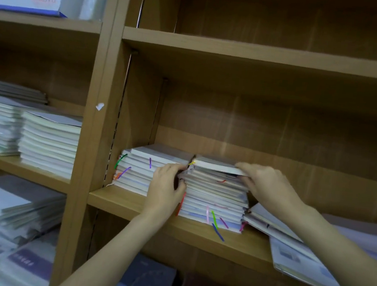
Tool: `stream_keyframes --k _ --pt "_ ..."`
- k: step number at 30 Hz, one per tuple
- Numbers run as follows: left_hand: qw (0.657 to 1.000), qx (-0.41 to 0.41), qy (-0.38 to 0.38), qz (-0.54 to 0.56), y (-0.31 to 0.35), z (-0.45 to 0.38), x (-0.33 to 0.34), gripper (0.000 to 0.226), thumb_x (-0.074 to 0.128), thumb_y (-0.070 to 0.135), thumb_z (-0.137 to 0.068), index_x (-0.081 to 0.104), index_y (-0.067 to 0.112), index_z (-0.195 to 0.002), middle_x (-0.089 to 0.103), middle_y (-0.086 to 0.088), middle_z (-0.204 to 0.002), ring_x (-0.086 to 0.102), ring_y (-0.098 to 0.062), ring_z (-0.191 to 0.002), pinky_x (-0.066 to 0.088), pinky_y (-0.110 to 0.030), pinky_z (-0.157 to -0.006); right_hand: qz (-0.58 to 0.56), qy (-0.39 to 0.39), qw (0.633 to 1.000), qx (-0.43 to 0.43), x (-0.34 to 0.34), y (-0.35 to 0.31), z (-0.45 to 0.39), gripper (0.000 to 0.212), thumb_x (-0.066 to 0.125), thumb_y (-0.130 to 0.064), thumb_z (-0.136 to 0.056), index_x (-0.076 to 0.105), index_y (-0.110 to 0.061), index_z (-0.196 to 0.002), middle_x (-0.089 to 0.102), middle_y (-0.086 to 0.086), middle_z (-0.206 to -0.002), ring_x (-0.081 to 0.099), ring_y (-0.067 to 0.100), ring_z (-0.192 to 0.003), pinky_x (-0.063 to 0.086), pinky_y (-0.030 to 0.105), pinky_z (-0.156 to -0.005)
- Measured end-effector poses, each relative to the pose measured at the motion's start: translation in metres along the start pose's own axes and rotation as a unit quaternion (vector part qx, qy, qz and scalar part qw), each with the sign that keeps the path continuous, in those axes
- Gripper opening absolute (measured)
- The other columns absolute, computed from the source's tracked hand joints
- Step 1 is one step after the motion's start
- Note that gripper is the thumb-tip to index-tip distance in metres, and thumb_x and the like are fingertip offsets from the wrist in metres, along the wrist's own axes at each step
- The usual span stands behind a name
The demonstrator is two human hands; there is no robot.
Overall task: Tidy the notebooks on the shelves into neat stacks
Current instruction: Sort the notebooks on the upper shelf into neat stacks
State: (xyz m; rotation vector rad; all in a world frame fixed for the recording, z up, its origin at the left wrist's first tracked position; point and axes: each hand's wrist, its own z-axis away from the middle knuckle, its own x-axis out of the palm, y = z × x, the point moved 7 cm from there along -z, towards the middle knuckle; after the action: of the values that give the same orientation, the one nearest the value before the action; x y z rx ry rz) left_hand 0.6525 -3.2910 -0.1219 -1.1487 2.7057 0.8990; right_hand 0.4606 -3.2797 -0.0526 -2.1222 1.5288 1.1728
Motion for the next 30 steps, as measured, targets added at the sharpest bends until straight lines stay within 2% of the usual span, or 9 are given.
stream_keyframes --k 3,6,9,11,14,19,21,25,30 --pt "0.998 0.018 0.043 -0.040 -0.005 0.006 -0.011 0.038 0.053 0.004 -0.087 0.054 0.013 -0.124 0.048 0.000 -0.128 0.036 -0.013 -0.122 0.022 -0.010 -0.099 -0.055 -0.027 0.998 0.025 0.008 -0.002 -0.003 0.035 0.042 -0.027 -0.099 0.048 -0.018 -0.132 0.058 0.006 -0.124 0.055 0.026 -0.113 0.044 0.039 -0.092" --pt "0.996 0.005 0.048 -0.070 -0.014 0.002 -0.017 0.047 0.052 0.005 -0.088 0.045 0.015 -0.133 0.037 0.000 -0.143 0.025 -0.015 -0.133 0.023 -0.029 -0.108 -0.039 0.022 0.998 0.031 -0.004 -0.005 -0.013 0.031 0.040 -0.030 -0.099 0.054 -0.013 -0.122 0.064 0.009 -0.110 0.059 0.029 -0.100 0.048 0.042 -0.083" --pt "0.986 0.008 -0.002 -0.169 -0.030 0.000 -0.014 0.057 0.050 0.013 -0.091 0.031 0.016 -0.144 0.023 0.001 -0.153 0.012 -0.017 -0.143 0.011 -0.038 -0.115 -0.066 0.051 0.996 0.032 -0.007 -0.008 -0.023 0.028 0.043 -0.030 -0.098 0.060 -0.010 -0.109 0.066 0.009 -0.095 0.061 0.026 -0.088 0.049 0.041 -0.077" --pt "0.974 0.038 -0.023 -0.221 -0.038 0.001 -0.014 0.064 0.055 0.011 -0.087 0.030 0.016 -0.145 0.027 -0.002 -0.153 0.018 -0.022 -0.143 0.008 -0.039 -0.113 -0.098 0.033 0.994 0.035 0.002 -0.009 -0.025 0.029 0.047 -0.029 -0.097 0.063 -0.007 -0.108 0.067 0.010 -0.093 0.061 0.026 -0.088 0.049 0.041 -0.079" --pt "0.958 0.082 -0.024 -0.273 -0.043 0.003 -0.015 0.073 0.070 0.001 -0.069 0.045 0.011 -0.137 0.049 -0.010 -0.139 0.043 -0.030 -0.130 0.024 -0.047 -0.104 -0.122 0.036 0.991 0.046 0.010 -0.010 -0.030 0.031 0.050 -0.027 -0.096 0.064 -0.002 -0.107 0.069 0.014 -0.097 0.062 0.028 -0.091 0.048 0.043 -0.083" --pt "0.954 0.107 -0.022 -0.280 -0.042 0.004 -0.019 0.079 0.074 0.000 -0.064 0.045 0.012 -0.136 0.051 -0.010 -0.136 0.047 -0.031 -0.127 0.025 -0.049 -0.101 -0.187 0.103 0.974 0.071 -0.005 -0.033 -0.061 0.027 0.052 -0.021 -0.096 0.065 -0.001 -0.109 0.067 0.018 -0.106 0.058 0.035 -0.104 0.044 0.043 -0.091" --pt "0.953 0.089 -0.021 -0.288 -0.049 0.006 -0.024 0.077 0.074 0.002 -0.065 0.045 0.012 -0.136 0.049 -0.013 -0.137 0.046 -0.033 -0.127 0.026 -0.050 -0.101 -0.205 0.066 0.975 0.062 0.005 -0.058 -0.079 0.031 0.049 -0.021 -0.097 0.061 -0.001 -0.118 0.063 0.017 -0.118 0.053 0.033 -0.116 0.040 0.039 -0.097" --pt "0.956 0.022 -0.003 -0.294 -0.072 0.014 -0.043 0.074 0.078 0.007 -0.063 0.048 0.005 -0.131 0.051 -0.022 -0.132 0.050 -0.037 -0.122 0.033 -0.053 -0.097 -0.202 -0.141 0.968 0.038 0.056 -0.104 -0.107 0.039 0.044 -0.024 -0.099 0.050 -0.001 -0.130 0.053 0.018 -0.131 0.049 0.032 -0.120 0.040 0.035 -0.098" --pt "0.965 0.015 0.008 -0.263 -0.082 0.019 -0.060 0.063 0.072 0.000 -0.071 0.049 -0.001 -0.129 0.049 -0.024 -0.132 0.050 -0.040 -0.120 0.033 -0.052 -0.099 -0.210 -0.129 0.968 0.037 0.048 -0.105 -0.105 0.041 0.047 -0.026 -0.098 0.046 -0.006 -0.134 0.050 0.013 -0.135 0.047 0.028 -0.122 0.038 0.030 -0.093"
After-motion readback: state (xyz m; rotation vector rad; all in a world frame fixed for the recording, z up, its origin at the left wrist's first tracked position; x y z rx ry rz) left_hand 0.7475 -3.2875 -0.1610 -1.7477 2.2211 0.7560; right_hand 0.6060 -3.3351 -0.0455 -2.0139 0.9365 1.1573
